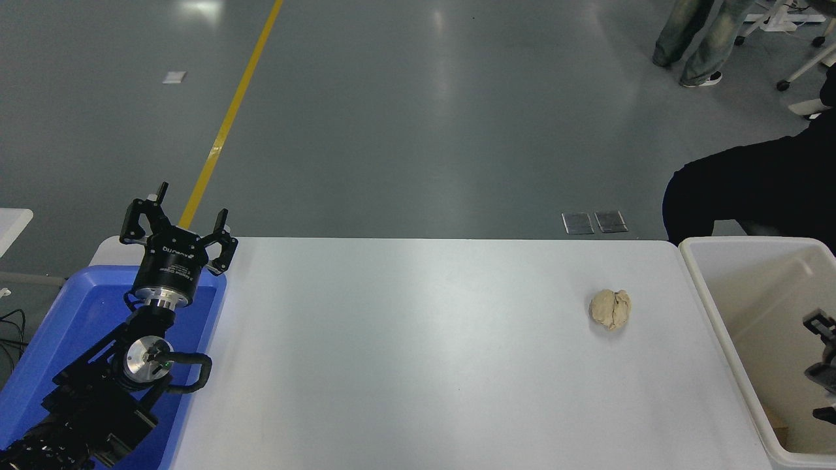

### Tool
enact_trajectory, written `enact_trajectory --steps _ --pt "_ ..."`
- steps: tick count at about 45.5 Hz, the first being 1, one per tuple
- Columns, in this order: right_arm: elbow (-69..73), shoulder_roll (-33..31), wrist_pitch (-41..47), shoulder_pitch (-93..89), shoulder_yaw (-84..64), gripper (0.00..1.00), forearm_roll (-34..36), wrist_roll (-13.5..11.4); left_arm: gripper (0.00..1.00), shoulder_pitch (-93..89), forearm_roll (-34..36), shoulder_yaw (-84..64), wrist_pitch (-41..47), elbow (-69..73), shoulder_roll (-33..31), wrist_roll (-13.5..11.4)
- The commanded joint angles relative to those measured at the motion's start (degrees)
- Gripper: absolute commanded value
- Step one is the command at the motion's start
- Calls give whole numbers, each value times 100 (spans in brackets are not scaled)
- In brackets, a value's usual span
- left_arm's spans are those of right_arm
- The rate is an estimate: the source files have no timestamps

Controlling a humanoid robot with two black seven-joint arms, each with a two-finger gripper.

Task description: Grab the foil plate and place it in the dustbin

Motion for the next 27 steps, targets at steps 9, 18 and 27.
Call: enact_trajectory --steps 9,18,27 --pt "132 1330 88 1969 -1160 100 -281 0 98 -7 0 1 0 -5 0 8" --pt "834 1831 851 2671 -1249 100 -281 -9 98 -7 0 9 0 -5 0 8" --pt "1967 1937 1801 3533 -1485 100 -307 -18 98 -7 0 9 0 -5 0 8"
